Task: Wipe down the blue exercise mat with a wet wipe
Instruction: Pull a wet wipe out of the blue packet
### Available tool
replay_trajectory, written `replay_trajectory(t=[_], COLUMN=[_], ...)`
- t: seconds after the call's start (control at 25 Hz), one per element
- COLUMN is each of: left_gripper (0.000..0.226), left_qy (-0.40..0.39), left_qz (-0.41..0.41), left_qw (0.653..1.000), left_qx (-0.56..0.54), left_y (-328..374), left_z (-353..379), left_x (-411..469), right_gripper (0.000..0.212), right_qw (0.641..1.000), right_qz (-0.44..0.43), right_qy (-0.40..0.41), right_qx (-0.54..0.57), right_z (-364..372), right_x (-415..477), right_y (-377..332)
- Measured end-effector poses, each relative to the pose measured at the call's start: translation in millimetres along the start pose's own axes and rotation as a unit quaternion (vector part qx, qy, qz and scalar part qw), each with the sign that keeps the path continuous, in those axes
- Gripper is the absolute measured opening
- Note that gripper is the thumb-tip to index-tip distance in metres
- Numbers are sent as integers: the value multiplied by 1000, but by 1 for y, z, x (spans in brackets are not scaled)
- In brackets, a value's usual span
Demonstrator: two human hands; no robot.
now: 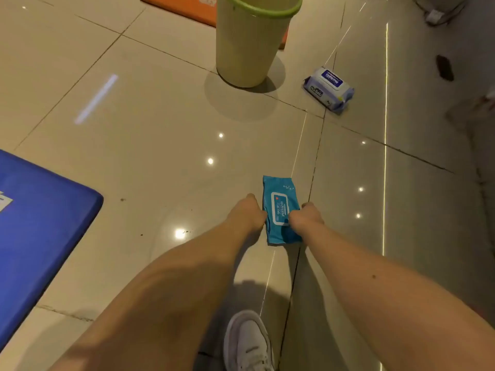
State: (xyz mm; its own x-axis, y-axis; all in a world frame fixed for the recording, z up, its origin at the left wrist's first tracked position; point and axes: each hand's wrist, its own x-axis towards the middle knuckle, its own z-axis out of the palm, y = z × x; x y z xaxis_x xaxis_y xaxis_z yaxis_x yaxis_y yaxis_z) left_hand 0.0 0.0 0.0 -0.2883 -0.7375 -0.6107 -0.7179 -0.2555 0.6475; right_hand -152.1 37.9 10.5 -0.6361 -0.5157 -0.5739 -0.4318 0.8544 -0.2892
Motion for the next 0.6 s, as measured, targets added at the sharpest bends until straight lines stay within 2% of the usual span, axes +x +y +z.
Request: replay_trajectory(t=[0.08,0.2,0.32,0.44,0.52,0.6], left_gripper=[28,33,47,50,53,56], left_qy=[-16,-23,-2,39,52,64], left_qz=[-21,-39,-17,-8,-8,-12], left_qw=[996,985,989,993,992,990], left_qx=[-86,-167,-147,-115,-115,-126], left_y=[5,8,10,3,-5,-17], left_z=[16,33,32,13,-11,-45], left_x=[1,12,18,16,10,-3], right_gripper=[44,40,40,33,23,24], right_qw=[996,986,982,963,957,964], right_qz=[37,53,65,78,66,33], right_qy=[-33,-60,-43,-60,-65,-75], right_qx=[76,146,173,250,274,252], right_z=[5,17,19,18,18,17], right_x=[9,16,18,16,8,-3], right_y=[8,12,11,2,-13,-37])
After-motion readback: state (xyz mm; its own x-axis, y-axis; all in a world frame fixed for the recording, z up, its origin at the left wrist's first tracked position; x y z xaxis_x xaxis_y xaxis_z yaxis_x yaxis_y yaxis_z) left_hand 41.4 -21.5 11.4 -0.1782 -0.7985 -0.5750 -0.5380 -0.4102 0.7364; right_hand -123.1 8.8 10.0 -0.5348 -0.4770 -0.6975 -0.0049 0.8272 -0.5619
